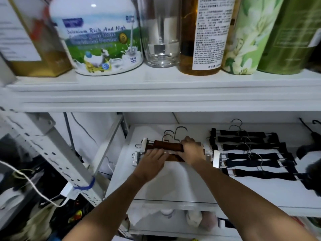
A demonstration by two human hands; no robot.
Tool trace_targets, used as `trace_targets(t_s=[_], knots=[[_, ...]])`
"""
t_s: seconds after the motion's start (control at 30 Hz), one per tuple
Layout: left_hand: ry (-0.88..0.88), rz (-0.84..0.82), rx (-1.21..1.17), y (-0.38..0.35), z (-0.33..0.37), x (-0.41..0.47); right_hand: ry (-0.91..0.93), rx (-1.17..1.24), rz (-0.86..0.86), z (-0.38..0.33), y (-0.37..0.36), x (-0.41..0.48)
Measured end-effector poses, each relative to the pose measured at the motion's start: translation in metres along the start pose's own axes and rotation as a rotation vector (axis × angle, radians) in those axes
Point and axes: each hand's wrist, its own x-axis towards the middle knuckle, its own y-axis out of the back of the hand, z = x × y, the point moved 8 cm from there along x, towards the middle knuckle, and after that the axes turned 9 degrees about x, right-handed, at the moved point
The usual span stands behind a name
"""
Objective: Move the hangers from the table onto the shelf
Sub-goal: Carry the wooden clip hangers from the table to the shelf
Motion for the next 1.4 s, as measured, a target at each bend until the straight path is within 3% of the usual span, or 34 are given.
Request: trace_targets(t_s=[0.1, 0.3, 0.53, 0.67, 0.77, 0.87, 1.17, 1.3, 1.4], knots=[[0.113, -0.026, -0.021, 0.011, -0.021, 0.005, 0.021, 0.049, -0.051, -0.016, -0.021, -0.014], [0.197, -0.538, -0.211, -0.041, -0.03, -0.006, 0.076, 0.001, -0.132, -0.029, -0.049, -0.034], [0.261, -0.812, -0.179, -0.077, -0.035, -0.018, 0.107, -0.048, -0.093, -0.025, -0.055, -0.025], [0.259, -0.834, -0.208, -0.084, -0.037, -0.015, 0.032, 0.064, -0.052, -0.014, -0.058, -0.025], [0.283, -0.835, -0.249, -0.091, -0.038, -0.014, -0.081, 0.018, -0.151, 0.008, -0.066, -0.025], [0.326, -0.826, -0.311, -0.102, -0.042, -0.015, -0.081, -0.081, -0.268, 0.013, -0.074, -0.019], [0.327, -0.8, -0.302, -0.097, -0.043, -0.01, -0.11, -0.11, -0.382, 0.013, -0.071, -0.009], [0.321, -0.683, -0.207, -0.085, -0.046, 0.004, -0.099, 0.071, -0.269, 0.006, -0.041, -0.003], [0.326, -0.635, -0.175, -0.072, -0.039, 0.023, -0.067, 0.059, -0.164, 0.011, -0.007, -0.008]])
